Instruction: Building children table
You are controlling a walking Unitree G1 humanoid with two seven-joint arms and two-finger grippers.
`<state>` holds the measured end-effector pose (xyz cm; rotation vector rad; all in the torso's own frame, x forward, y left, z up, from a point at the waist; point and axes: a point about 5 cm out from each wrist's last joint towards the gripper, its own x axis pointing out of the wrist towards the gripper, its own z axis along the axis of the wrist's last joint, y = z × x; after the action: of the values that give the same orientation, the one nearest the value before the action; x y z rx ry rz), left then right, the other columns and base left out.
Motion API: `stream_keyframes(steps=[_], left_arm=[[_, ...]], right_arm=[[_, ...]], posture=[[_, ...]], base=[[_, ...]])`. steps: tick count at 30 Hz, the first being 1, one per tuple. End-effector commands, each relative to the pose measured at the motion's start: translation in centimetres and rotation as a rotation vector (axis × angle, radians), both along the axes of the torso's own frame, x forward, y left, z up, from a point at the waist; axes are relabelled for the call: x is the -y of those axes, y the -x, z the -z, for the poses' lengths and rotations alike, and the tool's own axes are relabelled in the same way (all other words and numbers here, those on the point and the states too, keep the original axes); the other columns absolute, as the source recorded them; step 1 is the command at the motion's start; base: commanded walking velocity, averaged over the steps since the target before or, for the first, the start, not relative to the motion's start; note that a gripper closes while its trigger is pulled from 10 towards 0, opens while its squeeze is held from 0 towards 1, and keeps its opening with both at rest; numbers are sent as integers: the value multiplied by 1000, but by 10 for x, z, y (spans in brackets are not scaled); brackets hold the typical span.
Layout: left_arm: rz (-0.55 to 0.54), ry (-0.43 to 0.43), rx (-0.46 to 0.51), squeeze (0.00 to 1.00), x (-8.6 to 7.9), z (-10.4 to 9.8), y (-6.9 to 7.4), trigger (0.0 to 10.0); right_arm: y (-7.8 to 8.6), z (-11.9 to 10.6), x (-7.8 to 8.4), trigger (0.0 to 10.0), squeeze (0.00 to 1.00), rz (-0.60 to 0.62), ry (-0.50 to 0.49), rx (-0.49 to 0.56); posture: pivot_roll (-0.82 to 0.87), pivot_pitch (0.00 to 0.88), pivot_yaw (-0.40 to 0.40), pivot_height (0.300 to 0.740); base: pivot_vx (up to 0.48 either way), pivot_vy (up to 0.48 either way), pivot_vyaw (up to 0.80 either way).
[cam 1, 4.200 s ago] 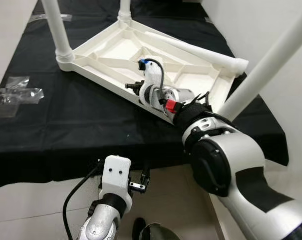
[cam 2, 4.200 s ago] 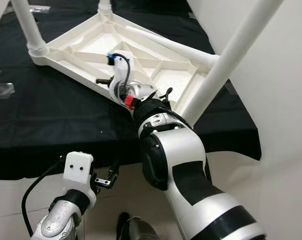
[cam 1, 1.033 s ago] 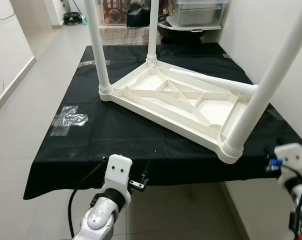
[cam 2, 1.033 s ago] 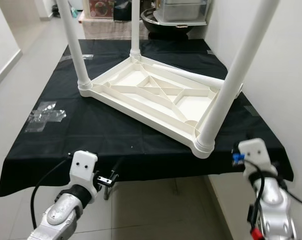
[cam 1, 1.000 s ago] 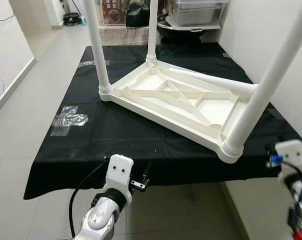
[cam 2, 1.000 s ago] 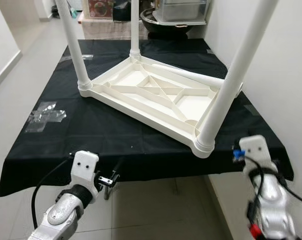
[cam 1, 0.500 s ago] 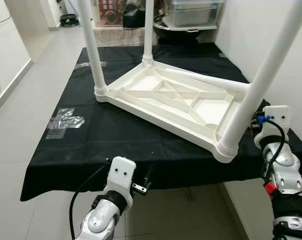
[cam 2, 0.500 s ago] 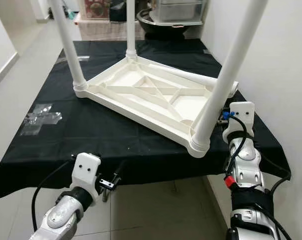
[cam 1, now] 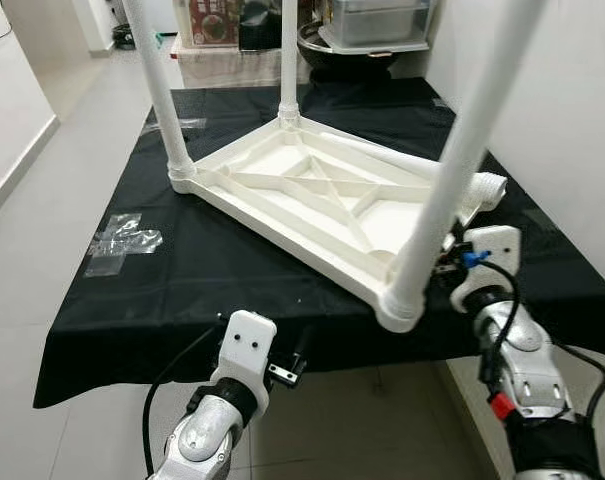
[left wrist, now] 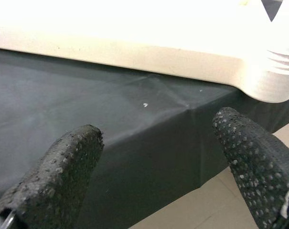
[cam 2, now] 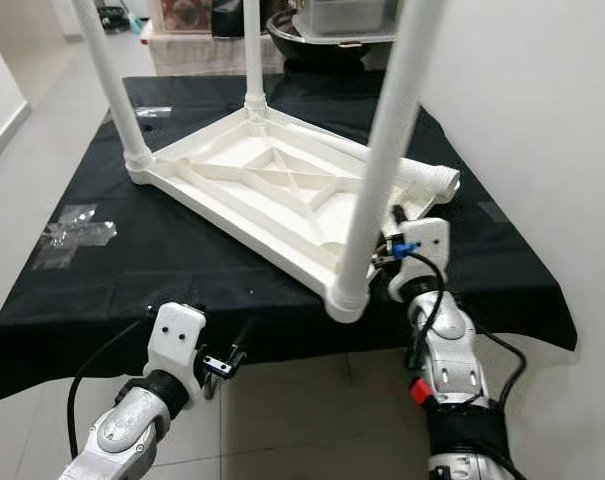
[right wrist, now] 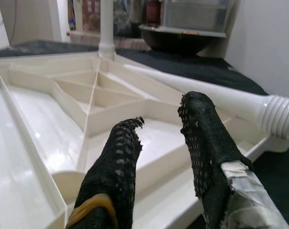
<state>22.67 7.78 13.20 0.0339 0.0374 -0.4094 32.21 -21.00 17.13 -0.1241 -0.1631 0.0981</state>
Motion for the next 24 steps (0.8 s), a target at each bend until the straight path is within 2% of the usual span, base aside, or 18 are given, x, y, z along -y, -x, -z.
stream_keyframes(steps=[1,3,6,7,9,11,12,14,15,16,17,19,21,24], left_arm=[[2,-8,-9,0,0,3,1,10000],[4,-9,-7,0,0,3,1,10000],[5,-9,-7,0,0,3,1,10000],[8,-9,-6,0,1,3,1,10000],[18,-9,-3,0,2,2,1,10000],[30,-9,3,0,3,1,2,10000],[30,-9,3,0,3,1,2,10000],[64,-5,7,0,7,-1,3,10000],[64,-5,7,0,7,-1,3,10000],[115,7,2,0,12,-1,6,10000],[115,7,2,0,12,-1,6,10000],[213,18,-7,0,20,-2,10,10000],[213,18,-7,0,20,-2,10,10000],[309,16,-24,0,27,-2,14,10000]], right_arm=[[2,2,-8,10000,0,-12,5,-12],[1,-4,-27,10000,0,-29,-37,0],[1,-8,-34,10000,0,-51,-55,8],[1,-12,-45,10000,0,-71,-98,10],[3,-22,-68,10000,0,-126,-131,28],[7,-30,-86,10000,0,-176,-154,43],[7,-30,-86,10000,0,-176,-154,43],[11,-39,-99,10000,0,-222,-171,61],[11,-39,-99,10000,0,-222,-171,61],[12,-45,-108,10000,0,-258,-202,73],[12,-45,-108,10000,0,-258,-202,73],[15,-56,-125,10000,0,-335,-252,87],[15,-56,-125,10000,0,-335,-252,87],[18,-63,-136,10000,0,-406,-263,103]], posture=[[17,120,-48,740],[19,120,-50,740],[19,120,-50,740],[20,120,-52,740],[19,122,-53,740],[19,126,-55,740],[19,126,-55,740],[19,127,-57,740],[19,127,-57,740],[20,127,-57,740],[20,127,-57,740],[18,126,-55,740],[18,126,-55,740],[20,125,-55,740]], base=[[0,0,0],[0,0,0],[0,0,0],[0,0,0],[0,0,0],[0,0,0],[0,0,0],[0,0,0],[0,0,0],[0,0,0],[0,0,0],[0,0,0],[0,0,0],[0,0,0]])
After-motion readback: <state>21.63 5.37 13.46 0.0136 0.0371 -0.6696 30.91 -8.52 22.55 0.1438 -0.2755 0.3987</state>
